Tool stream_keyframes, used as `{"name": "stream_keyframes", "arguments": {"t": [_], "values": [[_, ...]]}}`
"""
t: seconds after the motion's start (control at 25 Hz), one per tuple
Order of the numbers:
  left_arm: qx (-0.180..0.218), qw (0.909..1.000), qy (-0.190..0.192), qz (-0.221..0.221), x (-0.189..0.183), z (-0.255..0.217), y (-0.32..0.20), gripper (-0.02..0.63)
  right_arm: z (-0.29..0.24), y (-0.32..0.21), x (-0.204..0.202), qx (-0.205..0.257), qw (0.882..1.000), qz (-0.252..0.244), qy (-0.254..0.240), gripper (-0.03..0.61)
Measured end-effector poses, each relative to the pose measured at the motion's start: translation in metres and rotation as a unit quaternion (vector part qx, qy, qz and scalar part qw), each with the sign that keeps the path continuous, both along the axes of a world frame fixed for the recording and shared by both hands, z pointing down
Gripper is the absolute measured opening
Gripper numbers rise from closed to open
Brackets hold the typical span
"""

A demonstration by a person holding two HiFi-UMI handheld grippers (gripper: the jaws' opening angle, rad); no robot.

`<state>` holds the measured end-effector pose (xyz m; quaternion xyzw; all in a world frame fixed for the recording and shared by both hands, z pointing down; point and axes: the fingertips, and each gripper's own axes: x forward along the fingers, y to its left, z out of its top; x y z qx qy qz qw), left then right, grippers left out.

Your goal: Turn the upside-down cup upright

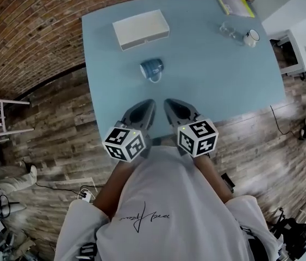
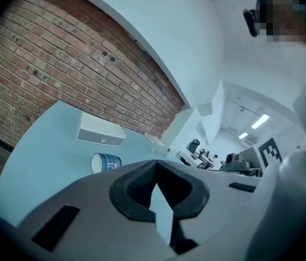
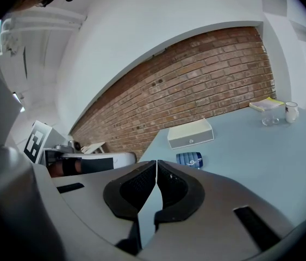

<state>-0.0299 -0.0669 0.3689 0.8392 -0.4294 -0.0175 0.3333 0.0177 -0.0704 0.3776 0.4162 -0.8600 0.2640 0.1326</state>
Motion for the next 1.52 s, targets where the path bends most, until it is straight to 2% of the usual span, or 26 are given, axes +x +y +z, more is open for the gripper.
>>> {"name": "stream_keyframes", "arguments": {"t": [0.24, 0.76, 1.16, 1.32, 1.52], "values": [[-0.007, 0.9997, 0.023, 0.003, -0.015, 0.002, -0.025, 0.009, 0.002, -0.026, -0.019, 0.000, 1.000, -0.008, 0.008, 0.023], [-0.016, 0.9997, 0.017, -0.007, -0.033, 0.015, -0.049, 0.009, 0.001, -0.049, -0.023, 0.001, 1.000, 0.015, 0.012, 0.023], [-0.038, 0.9990, 0.012, -0.020, -0.040, 0.030, -0.055, 0.009, 0.011, -0.055, -0.034, -0.014, 1.000, -0.016, 0.014, 0.023], [-0.047, 0.9986, 0.023, -0.012, -0.039, 0.037, -0.056, 0.009, 0.016, -0.059, -0.034, -0.021, 0.999, -0.020, 0.019, 0.023], [-0.060, 0.9980, 0.020, -0.009, -0.038, 0.049, -0.060, 0.009, 0.024, -0.061, -0.030, -0.033, 0.999, -0.019, 0.023, 0.023]]}}
